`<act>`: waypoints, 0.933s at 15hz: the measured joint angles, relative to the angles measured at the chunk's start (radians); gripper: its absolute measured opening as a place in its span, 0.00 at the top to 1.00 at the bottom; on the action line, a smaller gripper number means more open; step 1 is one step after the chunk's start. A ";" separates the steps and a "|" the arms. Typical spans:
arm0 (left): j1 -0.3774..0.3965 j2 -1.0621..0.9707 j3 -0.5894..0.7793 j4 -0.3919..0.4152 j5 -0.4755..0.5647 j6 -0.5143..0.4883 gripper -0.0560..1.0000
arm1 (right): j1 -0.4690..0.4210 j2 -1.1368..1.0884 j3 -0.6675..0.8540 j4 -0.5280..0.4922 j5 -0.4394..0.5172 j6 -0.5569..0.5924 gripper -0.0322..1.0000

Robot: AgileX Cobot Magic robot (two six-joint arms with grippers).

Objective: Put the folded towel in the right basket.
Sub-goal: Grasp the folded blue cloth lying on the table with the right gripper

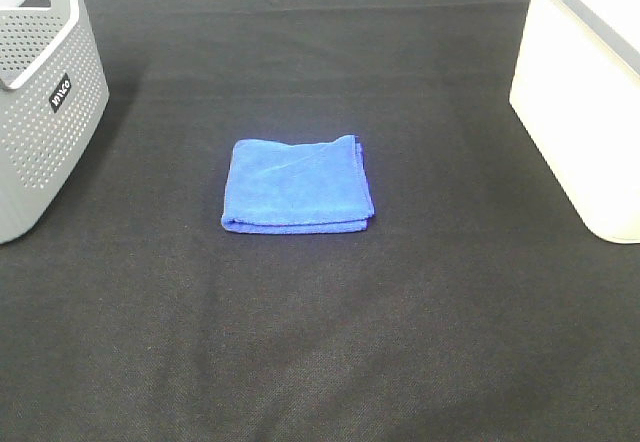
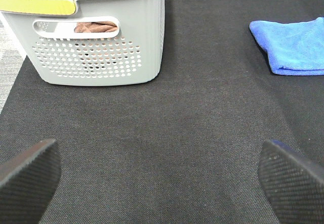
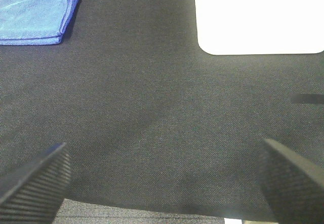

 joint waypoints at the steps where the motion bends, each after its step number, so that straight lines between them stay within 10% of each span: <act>1: 0.000 0.000 0.000 0.000 0.000 0.000 0.01 | 0.000 0.000 0.000 0.000 0.000 0.000 0.03; 14: 0.000 0.000 0.000 0.000 0.000 0.000 0.01 | 0.000 0.000 0.000 0.000 0.000 0.000 0.03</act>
